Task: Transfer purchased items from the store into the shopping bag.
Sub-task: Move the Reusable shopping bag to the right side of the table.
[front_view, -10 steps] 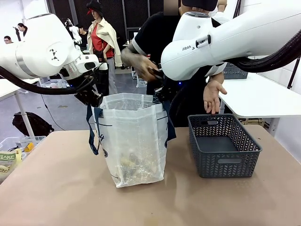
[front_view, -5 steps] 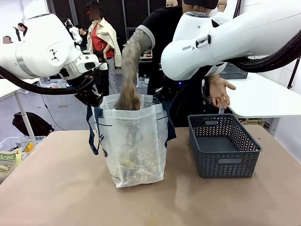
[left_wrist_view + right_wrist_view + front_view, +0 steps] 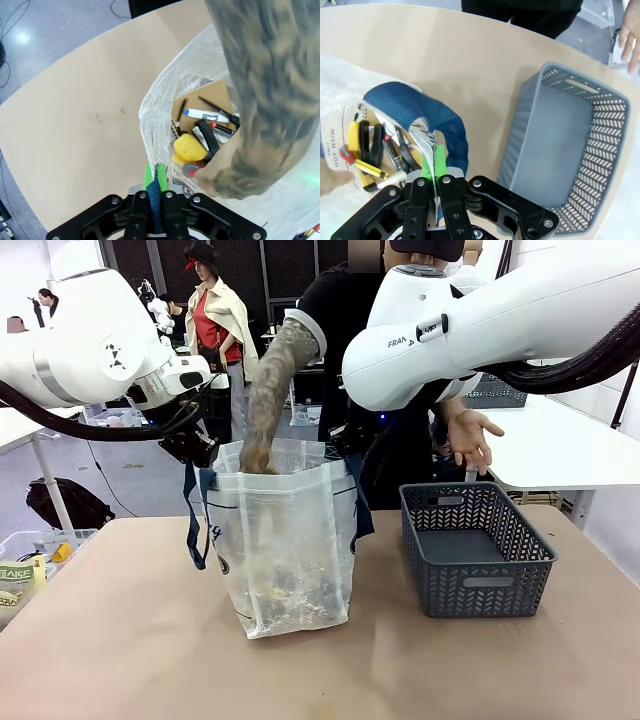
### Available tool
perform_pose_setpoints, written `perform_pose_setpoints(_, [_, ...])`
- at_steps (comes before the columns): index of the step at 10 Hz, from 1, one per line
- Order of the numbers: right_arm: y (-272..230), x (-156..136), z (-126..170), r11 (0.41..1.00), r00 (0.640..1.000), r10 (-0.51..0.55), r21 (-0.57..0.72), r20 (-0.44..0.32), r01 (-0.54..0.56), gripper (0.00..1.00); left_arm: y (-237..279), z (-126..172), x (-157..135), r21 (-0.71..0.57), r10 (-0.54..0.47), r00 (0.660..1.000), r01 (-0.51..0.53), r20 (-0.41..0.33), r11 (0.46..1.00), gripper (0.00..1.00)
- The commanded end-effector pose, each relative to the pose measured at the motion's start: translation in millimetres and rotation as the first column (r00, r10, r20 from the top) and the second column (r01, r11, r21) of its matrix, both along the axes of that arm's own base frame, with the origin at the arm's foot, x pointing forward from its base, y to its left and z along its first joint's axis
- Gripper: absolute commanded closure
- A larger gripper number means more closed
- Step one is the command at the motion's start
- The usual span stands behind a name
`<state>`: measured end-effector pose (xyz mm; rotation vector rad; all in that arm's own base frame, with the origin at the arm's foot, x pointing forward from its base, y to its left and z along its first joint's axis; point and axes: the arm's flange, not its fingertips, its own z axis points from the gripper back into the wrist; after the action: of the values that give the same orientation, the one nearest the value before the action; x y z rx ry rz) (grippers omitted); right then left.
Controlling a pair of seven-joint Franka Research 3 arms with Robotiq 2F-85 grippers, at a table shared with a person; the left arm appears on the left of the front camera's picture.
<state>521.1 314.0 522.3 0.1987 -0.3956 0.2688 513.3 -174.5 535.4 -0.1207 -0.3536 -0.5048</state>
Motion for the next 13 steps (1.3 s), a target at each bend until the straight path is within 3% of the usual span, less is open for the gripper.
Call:
perform_pose_setpoints(1, [-3,-2,-2,1.0,1.0,-0.006,0.011,-0.008,0.006,1.0,2,1,-2,-0.004,0.013,1.0,-0.013,-0.007,1.0,1.0])
perform_pose_setpoints(11, [6,-1,4,1.0,1.0,0.014,-0.003,0.016,-0.014,1.0,-7,-6,4,-0.026,-0.03,0.999,0.03,-0.011,0.999,1.0])
perform_pose_setpoints(13, [7,-1,5,0.999,0.999,0.033,0.002,0.028,-0.033,1.0,-10,-8,7,-0.074,-0.04,0.998,0.036,-0.049,0.997,0.61])
